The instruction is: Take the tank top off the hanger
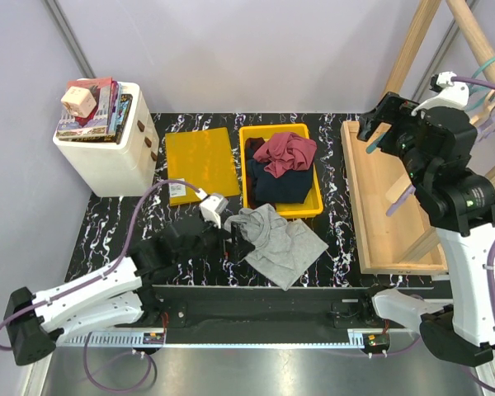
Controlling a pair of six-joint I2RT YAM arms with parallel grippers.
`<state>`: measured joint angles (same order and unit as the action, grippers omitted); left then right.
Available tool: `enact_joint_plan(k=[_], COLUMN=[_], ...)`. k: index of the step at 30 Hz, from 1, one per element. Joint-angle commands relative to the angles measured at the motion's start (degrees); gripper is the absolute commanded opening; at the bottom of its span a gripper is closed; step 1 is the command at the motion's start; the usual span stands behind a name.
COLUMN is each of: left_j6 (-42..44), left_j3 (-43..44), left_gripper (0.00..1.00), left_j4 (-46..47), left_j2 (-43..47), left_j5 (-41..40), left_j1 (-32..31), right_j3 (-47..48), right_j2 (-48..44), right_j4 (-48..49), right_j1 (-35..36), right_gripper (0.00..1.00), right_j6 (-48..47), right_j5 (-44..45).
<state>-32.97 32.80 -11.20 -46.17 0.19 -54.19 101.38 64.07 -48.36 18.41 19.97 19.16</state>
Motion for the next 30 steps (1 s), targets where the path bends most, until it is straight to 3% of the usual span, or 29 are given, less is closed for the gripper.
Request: enact_joint_plan(k=[1,6,16,23,30], left_j6=[3.35,4.05,3.53,-0.86,-2.45], left_j3=[3.85,5.87,10.44,9.57,10.79], left_gripper=[0.99,0.99,0.99,0.99,0.99], left_j4=[-0.75,-0.75,4.43,9.09,11.02], left_j2=[-4.08,-11.03,-27.47,-34.68,-40.83], left_j5=[-8.44,-15.21,-17.5,-19.61,-19.35], left_j1=[-4.42,-8.64,-9.35,-9.35,-9.26], right_j3=[6.01,11.2,10.94,8.48,0.41], right_j2=[-0.97,-0.7,-7.38,-9.84,-13.79], right_j4=[-5.06,-14.99,-17.82,-18.52,-16.34], right_j1=[0.31,0.39,0.31,0.22,0.31], right_gripper=[1.0,1.0,1.0,1.0,1.0], right_j6=[-5.98,-8.45,-11.88,-11.53,-7.06], right_j5=[-7.91,-9.13,-14.41,-31.36,-26.53])
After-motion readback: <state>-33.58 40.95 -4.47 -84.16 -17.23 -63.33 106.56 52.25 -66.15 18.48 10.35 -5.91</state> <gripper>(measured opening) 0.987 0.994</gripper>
